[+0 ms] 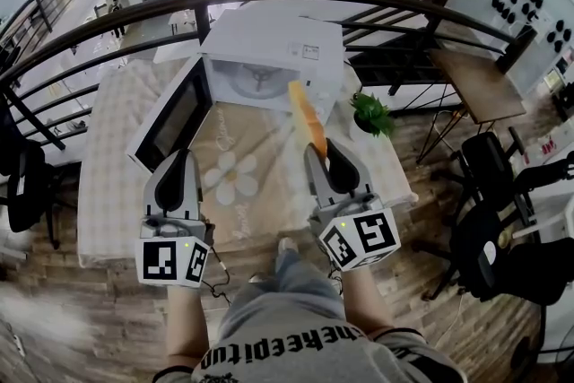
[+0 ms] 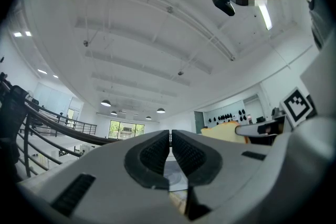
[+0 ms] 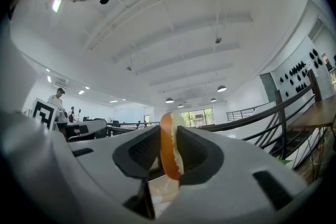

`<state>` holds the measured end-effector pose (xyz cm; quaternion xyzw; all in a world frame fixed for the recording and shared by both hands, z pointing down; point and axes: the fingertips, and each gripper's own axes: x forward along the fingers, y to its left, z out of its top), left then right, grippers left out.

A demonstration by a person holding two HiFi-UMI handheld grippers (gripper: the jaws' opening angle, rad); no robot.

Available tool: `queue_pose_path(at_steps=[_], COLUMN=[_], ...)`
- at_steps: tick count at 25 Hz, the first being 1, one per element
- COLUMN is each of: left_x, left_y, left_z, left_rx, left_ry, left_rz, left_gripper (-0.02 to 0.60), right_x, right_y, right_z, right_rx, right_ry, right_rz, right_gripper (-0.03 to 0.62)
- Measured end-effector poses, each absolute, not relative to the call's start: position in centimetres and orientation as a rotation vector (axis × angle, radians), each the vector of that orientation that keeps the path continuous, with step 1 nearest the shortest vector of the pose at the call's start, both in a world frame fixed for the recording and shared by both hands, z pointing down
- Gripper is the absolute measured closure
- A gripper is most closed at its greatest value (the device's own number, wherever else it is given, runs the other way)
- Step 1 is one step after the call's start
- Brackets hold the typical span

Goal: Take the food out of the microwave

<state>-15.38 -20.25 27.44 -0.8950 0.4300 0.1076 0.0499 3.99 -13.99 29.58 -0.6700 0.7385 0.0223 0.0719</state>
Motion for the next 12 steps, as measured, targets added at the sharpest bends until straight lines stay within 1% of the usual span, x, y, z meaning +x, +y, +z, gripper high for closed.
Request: queue_pose_path(at_steps=[12], left_x=[-15.12], left_y=[-20.62], left_z=[27.62], left_rx=[-2.741], left_ry=[1.298], left_rz=[0.336], left_gripper=[0.566], right_x=[4.02], right_y=[-13.94], right_z=[29.41], right_rx=[-2.000], right_ry=[2.195], right_rz=[0.046], right_gripper=[0.494])
